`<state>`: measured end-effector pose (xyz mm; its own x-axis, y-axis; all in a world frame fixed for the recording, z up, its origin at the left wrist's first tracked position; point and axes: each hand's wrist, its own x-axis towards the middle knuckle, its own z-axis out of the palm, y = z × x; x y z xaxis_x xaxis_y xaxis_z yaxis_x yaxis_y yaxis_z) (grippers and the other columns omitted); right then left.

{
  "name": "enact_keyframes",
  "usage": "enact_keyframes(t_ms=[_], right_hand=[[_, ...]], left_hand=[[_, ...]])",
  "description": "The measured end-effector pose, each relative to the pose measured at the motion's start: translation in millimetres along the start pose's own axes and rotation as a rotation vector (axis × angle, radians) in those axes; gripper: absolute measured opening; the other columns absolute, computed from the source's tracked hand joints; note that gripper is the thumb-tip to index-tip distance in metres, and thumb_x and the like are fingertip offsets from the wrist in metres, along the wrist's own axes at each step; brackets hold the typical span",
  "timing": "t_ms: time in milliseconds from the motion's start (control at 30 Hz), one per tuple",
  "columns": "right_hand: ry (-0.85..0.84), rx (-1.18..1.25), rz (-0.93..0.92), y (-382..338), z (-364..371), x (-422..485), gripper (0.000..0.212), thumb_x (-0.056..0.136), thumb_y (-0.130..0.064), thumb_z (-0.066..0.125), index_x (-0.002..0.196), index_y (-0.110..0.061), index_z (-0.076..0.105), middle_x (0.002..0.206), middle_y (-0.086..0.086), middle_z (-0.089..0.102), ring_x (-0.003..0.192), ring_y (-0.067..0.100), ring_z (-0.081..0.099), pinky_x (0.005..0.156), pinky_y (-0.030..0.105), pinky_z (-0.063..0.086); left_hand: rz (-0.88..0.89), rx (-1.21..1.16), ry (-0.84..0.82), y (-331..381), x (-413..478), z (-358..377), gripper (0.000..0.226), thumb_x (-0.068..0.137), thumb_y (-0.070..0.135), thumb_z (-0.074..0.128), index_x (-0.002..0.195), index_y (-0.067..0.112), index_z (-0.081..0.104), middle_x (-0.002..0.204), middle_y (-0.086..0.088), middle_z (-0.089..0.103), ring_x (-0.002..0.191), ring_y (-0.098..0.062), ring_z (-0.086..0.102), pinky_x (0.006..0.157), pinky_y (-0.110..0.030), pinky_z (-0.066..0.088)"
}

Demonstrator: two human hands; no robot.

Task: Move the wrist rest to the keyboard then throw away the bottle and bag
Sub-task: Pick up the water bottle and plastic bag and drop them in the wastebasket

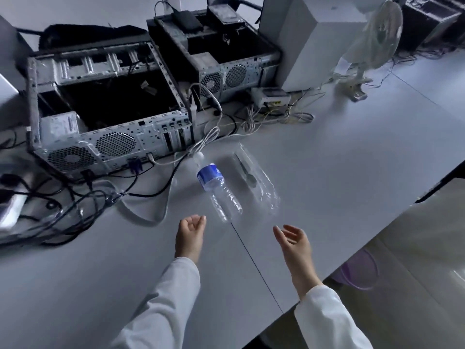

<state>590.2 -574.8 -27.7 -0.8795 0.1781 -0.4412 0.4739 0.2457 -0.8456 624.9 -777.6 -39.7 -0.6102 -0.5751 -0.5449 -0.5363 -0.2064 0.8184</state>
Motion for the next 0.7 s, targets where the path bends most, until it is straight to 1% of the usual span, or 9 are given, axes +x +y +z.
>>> enact_keyframes(t_ms=[33,100,167,233,333,467,533,600,700], right_hand=[[-0.009,-0.024,-0.004,-6.2,3.0,11.8,0.041,0.078,-0.032,0.069,0.111,-0.015,0.054,0.102,0.003,0.062,0.090,0.015,0.060,0.071,0.022,0.046],[-0.032,-0.063,-0.012,-19.1,9.6,40.8,0.049,0.075,-0.034,0.071,0.116,-0.014,0.052,0.111,0.007,0.061,0.099,0.021,0.059,0.083,0.029,0.048],[-0.039,-0.133,-0.043,-30.6,14.3,70.4,0.056,0.073,-0.036,0.073,0.119,-0.013,0.052,0.117,0.009,0.058,0.104,0.022,0.056,0.094,0.035,0.046],[-0.047,-0.225,-0.093,-41.5,18.0,99.4,0.061,0.071,-0.039,0.074,0.121,-0.013,0.051,0.121,0.009,0.056,0.109,0.023,0.053,0.099,0.038,0.042],[-0.093,-0.328,-0.119,-54.7,24.0,137.8,0.068,0.069,-0.043,0.074,0.124,-0.011,0.050,0.123,0.010,0.055,0.116,0.026,0.051,0.102,0.041,0.040],[-0.203,-0.430,-0.112,-63.1,40.3,173.4,0.075,0.068,-0.046,0.074,0.126,-0.008,0.048,0.123,0.013,0.056,0.117,0.027,0.052,0.100,0.040,0.041],[-0.264,-0.502,-0.109,-61.4,49.1,182.0,0.073,0.069,-0.046,0.072,0.126,-0.008,0.048,0.121,0.012,0.059,0.116,0.028,0.053,0.100,0.039,0.040],[-0.299,-0.557,-0.103,-59.1,56.2,189.1,0.064,0.073,-0.044,0.070,0.123,-0.008,0.051,0.117,0.011,0.064,0.115,0.028,0.054,0.100,0.038,0.039],[-0.335,-0.619,-0.089,-56.5,62.6,197.0,0.041,0.077,-0.034,0.064,0.110,-0.009,0.061,0.107,0.012,0.071,0.108,0.032,0.059,0.092,0.036,0.044]], left_hand=[[-0.009,-0.006,0.010,3.9,5.5,4.4,0.041,0.087,0.024,0.056,0.121,0.001,0.049,0.125,-0.017,0.058,0.114,-0.031,0.057,0.102,-0.042,0.043],[-0.025,-0.015,0.038,9.6,18.0,15.4,0.048,0.086,0.028,0.057,0.126,0.004,0.045,0.130,-0.015,0.054,0.117,-0.029,0.055,0.104,-0.041,0.041],[-0.036,0.008,0.082,12.7,28.8,27.5,0.055,0.084,0.032,0.058,0.130,0.006,0.043,0.132,-0.014,0.052,0.119,-0.028,0.052,0.100,-0.032,0.040],[-0.054,0.021,0.134,14.5,37.6,40.3,0.059,0.083,0.036,0.059,0.132,0.009,0.041,0.133,-0.014,0.052,0.121,-0.026,0.050,0.093,-0.026,0.034],[-0.093,0.009,0.205,14.6,50.2,59.6,0.064,0.082,0.039,0.060,0.133,0.008,0.038,0.133,-0.014,0.052,0.121,-0.025,0.049,0.091,-0.025,0.031],[-0.133,0.003,0.272,16.6,60.8,80.4,0.070,0.078,0.041,0.064,0.133,0.008,0.036,0.131,-0.013,0.052,0.116,-0.025,0.052,0.087,-0.026,0.034],[-0.152,0.002,0.297,16.8,64.5,86.9,0.071,0.076,0.040,0.067,0.132,0.009,0.036,0.132,-0.013,0.051,0.115,-0.027,0.054,0.092,-0.031,0.040],[-0.175,0.006,0.319,16.6,67.5,92.6,0.071,0.074,0.039,0.069,0.131,0.010,0.038,0.132,-0.014,0.051,0.115,-0.030,0.055,0.097,-0.036,0.042],[-0.188,-0.010,0.343,15.6,69.3,97.6,0.064,0.073,0.036,0.071,0.126,0.011,0.043,0.131,-0.012,0.053,0.114,-0.027,0.055,0.087,-0.030,0.040]])
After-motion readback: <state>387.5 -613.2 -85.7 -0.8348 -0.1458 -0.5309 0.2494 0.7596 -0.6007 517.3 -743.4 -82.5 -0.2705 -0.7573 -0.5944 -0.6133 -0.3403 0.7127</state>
